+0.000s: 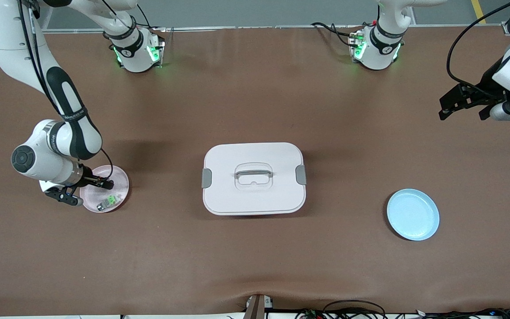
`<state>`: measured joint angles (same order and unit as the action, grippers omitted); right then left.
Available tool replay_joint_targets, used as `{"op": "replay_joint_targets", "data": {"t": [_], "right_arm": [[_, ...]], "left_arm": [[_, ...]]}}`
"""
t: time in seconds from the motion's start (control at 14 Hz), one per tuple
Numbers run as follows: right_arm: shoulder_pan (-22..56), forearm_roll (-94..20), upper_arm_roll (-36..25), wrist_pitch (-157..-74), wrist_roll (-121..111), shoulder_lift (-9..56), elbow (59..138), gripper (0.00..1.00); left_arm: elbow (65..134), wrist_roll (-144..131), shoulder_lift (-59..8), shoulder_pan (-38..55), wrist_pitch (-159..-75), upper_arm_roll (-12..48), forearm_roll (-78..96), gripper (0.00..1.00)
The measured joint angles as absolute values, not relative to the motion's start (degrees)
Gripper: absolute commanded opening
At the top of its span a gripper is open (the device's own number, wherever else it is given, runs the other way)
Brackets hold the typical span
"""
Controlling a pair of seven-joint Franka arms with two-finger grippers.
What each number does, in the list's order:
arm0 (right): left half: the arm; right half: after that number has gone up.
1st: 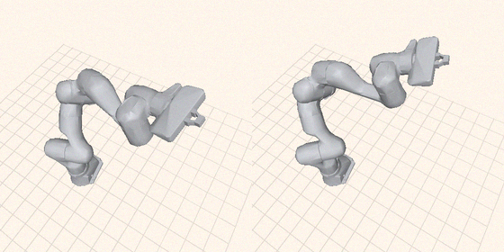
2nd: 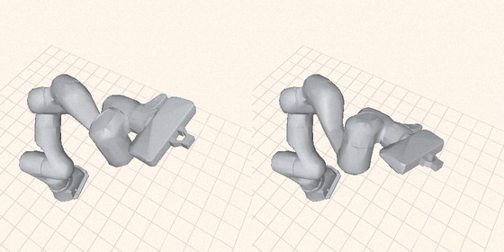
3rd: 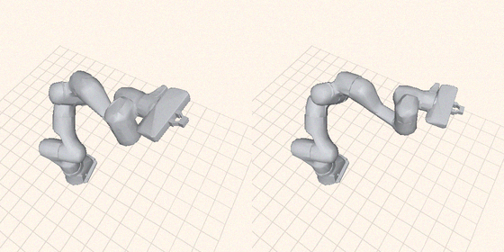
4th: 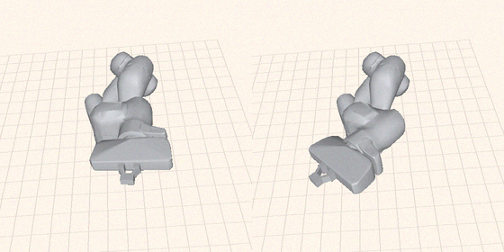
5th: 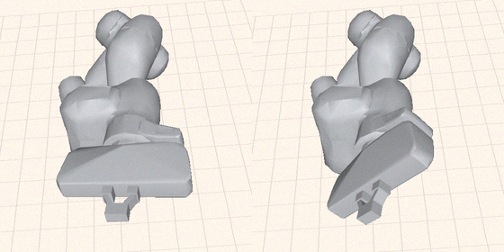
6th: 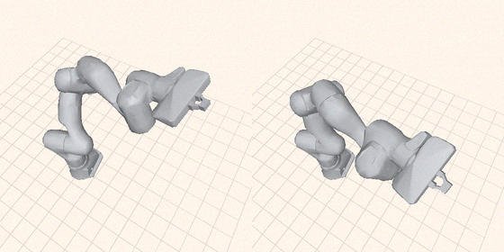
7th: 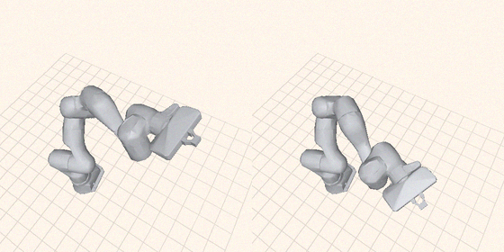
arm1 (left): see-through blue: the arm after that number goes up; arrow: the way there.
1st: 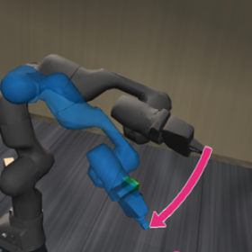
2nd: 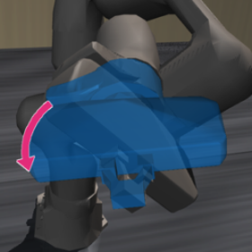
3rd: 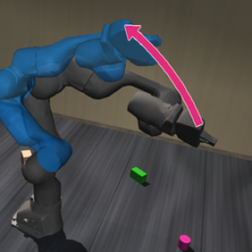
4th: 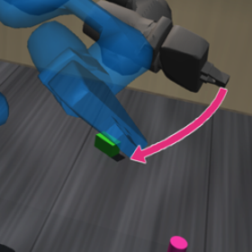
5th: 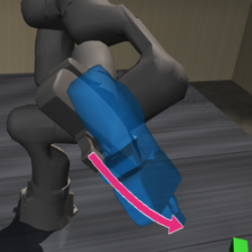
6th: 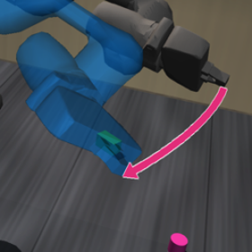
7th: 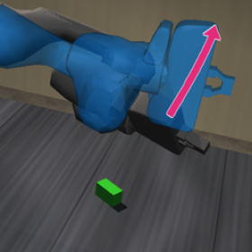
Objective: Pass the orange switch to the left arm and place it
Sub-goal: 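Close the right gripper on the black-orange switch, then lift the switch with the right gripper while the left gripper moves out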
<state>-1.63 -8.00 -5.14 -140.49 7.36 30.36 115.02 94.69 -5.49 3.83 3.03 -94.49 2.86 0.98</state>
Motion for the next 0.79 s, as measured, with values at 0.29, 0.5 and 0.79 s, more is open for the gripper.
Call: {"op": "replay_joint_targets", "data": {"t": [0.29, 0.5, 0.79], "right_arm": [[-1.88, -8.04, -5.18, -140.41, 7.52, 30.41, 114.92, 0.0], [-2.63, -8.05, -5.37, -140.37, 7.57, 30.48, 114.55, 0.0], [-3.4, -8.05, -5.47, -136.72, 7.69, 30.49, 112.48, 0.0]], "left_arm": [[94.68, -5.49, 3.83, 3.03, -94.49, 2.86, 0.98, 1.0], [94.68, -5.49, 3.83, 3.03, -94.49, 2.86, 0.98, 1.0], [94.68, -5.49, 3.83, 3.03, -94.49, 2.86, 0.98, 1.0]]}}
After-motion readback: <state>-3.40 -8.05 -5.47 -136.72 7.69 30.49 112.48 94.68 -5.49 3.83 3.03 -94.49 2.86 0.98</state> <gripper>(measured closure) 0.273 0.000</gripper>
